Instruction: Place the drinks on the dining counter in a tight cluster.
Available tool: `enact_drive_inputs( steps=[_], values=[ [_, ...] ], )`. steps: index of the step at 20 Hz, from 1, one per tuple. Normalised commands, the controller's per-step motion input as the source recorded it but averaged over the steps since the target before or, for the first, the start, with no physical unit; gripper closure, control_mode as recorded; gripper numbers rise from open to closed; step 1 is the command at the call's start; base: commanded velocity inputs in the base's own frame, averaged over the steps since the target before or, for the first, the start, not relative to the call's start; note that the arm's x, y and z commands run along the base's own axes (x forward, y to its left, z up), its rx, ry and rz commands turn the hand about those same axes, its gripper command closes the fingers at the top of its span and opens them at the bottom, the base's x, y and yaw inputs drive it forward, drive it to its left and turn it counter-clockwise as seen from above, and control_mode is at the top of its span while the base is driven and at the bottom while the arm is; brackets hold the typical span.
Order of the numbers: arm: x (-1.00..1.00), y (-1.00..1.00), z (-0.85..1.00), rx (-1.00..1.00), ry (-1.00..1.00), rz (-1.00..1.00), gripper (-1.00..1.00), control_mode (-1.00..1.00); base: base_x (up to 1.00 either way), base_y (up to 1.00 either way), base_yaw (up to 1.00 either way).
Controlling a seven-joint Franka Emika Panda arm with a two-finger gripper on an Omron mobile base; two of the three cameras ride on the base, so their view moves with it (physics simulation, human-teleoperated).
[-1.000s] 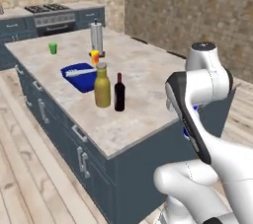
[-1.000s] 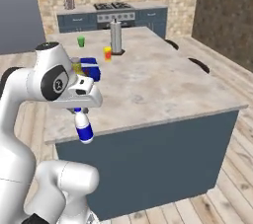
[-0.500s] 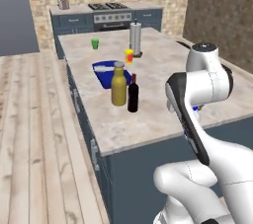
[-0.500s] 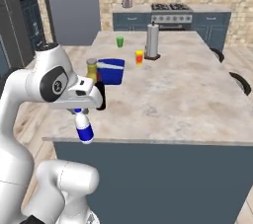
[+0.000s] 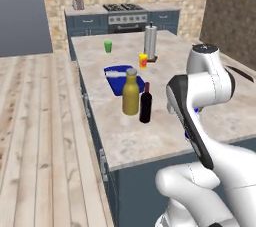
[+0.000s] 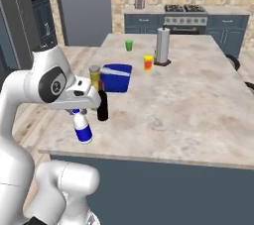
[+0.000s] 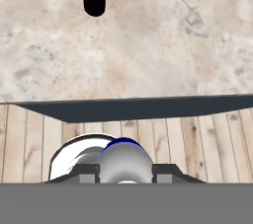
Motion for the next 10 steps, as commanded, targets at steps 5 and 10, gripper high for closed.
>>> enact_drive_inputs(
  steps=[5,10],
  values=[
    [0.00,0.00,0.00,0.00,0.00,0.00,1.00,1.00,0.66,0.12,0.00],
    [0.00,0.00,0.00,0.00,0.00,0.00,1.00,1.00,0.00,0.00,0.00]
  ],
)
